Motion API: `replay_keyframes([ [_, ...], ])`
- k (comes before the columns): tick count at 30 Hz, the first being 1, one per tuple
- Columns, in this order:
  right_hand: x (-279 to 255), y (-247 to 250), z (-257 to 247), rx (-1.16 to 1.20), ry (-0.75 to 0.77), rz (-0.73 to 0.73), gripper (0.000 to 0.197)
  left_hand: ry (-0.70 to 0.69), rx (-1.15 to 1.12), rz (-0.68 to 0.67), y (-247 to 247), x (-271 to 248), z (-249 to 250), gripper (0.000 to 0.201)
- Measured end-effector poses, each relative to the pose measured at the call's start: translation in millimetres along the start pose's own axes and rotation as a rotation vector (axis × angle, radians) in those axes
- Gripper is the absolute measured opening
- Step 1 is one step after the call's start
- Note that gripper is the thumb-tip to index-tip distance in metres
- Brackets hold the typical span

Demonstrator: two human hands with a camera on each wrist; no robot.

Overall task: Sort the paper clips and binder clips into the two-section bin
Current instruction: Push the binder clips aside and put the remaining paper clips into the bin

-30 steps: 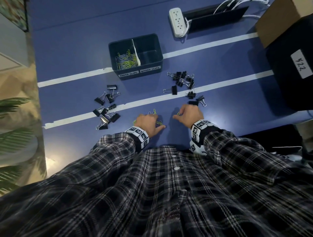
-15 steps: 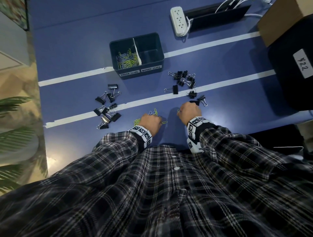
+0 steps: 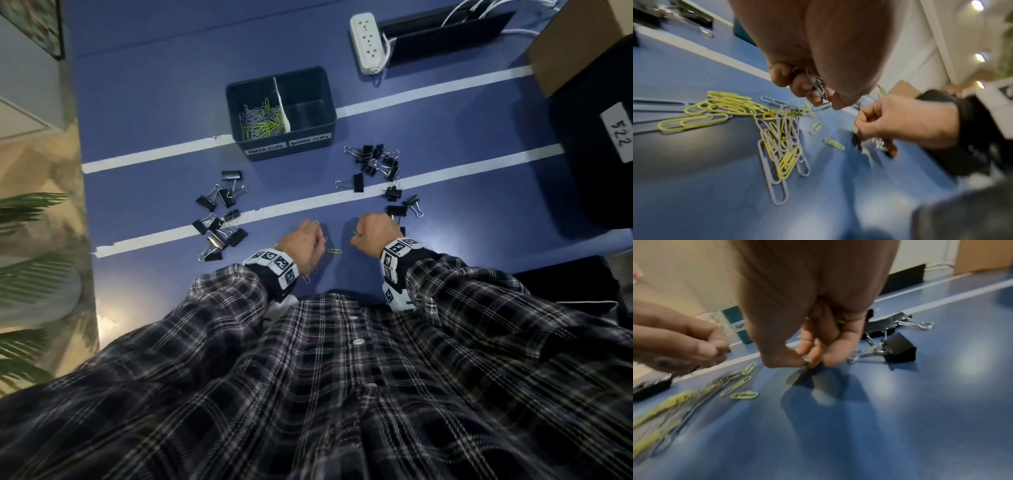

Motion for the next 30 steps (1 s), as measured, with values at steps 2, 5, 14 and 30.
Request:
replay_keyframes([
  [2, 1.1, -2.5, 4.4, 0.33, -0.016, 0.056, 0.01, 0.084, -0.146, 0.042, 10.5, 0.0, -13.0, 0.024],
  [5, 1.1, -6.7, 10.8, 0.748, -0.154, 0.066, 0.007, 0.257, -0.29, 0.009, 15.0, 5.5, -41.7, 0.019],
  [14, -17.3, -33.2, -13.7, 1.247, -0.307, -0.339, 0.021, 0.437, -1.311, -0.257, 8.2, -10.4, -57.4, 0.025],
  [30, -3.4, -14.9, -47.4, -0.1, 0.254, -0.1, 0.028, 0.559, -1.006, -0.203, 11.5, -33.6, -104.7, 0.031],
])
Point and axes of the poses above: each hand's wrist, its own x-axis towards the middle knuckle, its own y-axis out of the back of the hand, z = x × y, the point moved 9 cm from there along x, towards the middle knuckle, and after that the axes turned 8 degrees about y, right-handed, at the moved point
